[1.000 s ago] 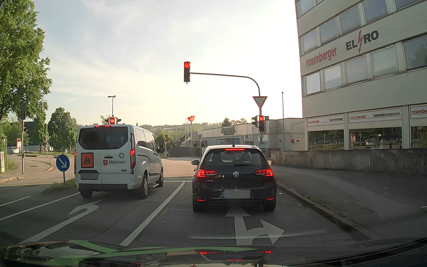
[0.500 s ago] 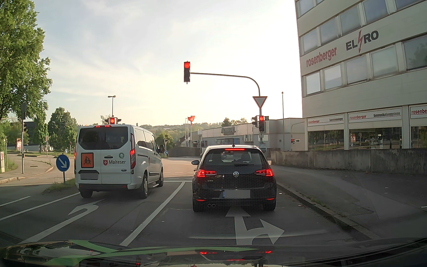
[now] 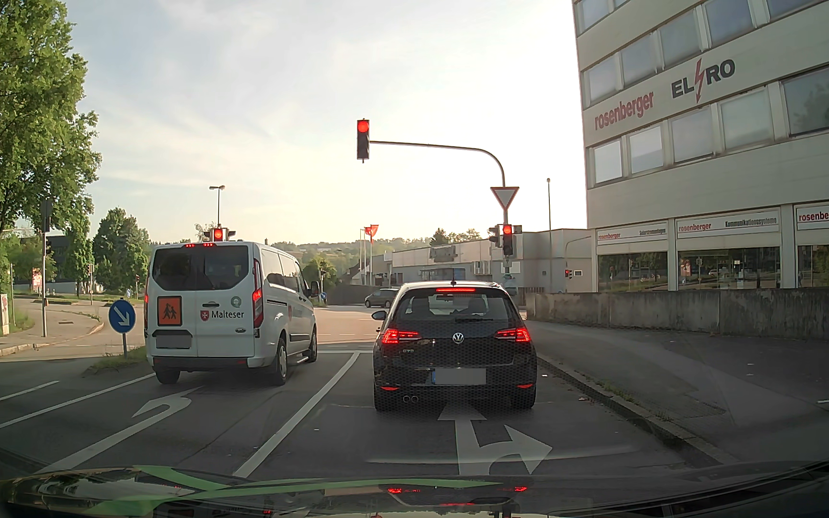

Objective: Follow the waypoints while adhering to traffic rules and regulations

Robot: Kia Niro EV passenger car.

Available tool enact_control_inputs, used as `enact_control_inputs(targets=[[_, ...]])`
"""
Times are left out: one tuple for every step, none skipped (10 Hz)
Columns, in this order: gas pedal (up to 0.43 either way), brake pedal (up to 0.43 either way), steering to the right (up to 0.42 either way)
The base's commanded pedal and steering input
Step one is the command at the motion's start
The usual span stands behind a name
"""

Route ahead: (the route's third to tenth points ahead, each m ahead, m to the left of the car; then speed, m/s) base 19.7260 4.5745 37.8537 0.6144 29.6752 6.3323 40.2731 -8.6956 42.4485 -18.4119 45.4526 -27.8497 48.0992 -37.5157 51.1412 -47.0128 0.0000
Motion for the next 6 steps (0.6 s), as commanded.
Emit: enact_control_inputs(targets=[[0.0,0.543,-0.021],[0.0,0.543,-0.021],[0.0,0.543,-0.021],[0.0,0.543,-0.021],[0.0,0.549,-0.021],[0.0,0.549,-0.021]])
